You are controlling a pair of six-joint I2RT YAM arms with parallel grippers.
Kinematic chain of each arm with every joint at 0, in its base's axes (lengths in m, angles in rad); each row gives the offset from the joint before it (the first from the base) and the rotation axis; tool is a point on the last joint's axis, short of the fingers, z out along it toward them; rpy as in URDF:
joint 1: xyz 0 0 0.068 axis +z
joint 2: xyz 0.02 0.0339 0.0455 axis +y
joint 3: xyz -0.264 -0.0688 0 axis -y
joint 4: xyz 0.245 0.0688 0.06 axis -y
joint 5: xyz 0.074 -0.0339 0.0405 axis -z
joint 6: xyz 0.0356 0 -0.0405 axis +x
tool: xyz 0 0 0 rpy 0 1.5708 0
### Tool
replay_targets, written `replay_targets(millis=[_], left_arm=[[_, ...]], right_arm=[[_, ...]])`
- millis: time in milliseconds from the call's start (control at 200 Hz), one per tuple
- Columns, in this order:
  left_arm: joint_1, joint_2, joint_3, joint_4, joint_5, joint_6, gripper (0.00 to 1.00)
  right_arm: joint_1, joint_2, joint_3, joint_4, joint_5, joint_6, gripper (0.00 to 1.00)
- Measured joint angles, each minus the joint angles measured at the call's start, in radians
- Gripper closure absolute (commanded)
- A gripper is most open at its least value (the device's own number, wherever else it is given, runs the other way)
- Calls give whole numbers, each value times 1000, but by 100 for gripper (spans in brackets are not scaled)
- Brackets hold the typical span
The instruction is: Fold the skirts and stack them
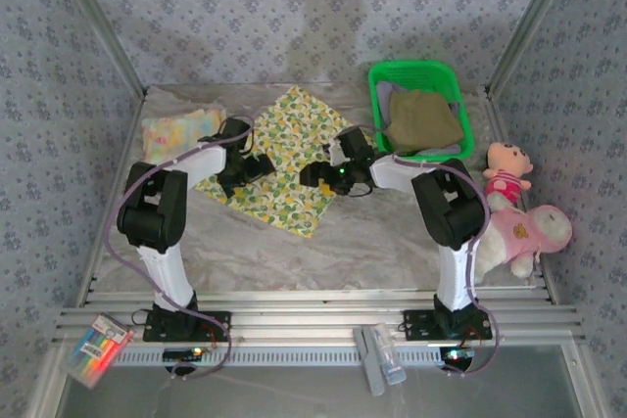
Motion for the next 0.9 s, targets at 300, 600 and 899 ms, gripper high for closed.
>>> replay_targets(millis=[300, 600, 899], left_arm=[[-134, -25, -37, 12, 101, -95, 0], [-277, 79, 99, 32, 222, -169, 0], [-253, -40, -10, 11, 148, -203, 0]], right_arm=[[-132, 3, 35, -108, 56, -24, 9], [-268, 3, 69, -156, 144, -104, 4], [-259, -221, -135, -71, 187, -105, 0]])
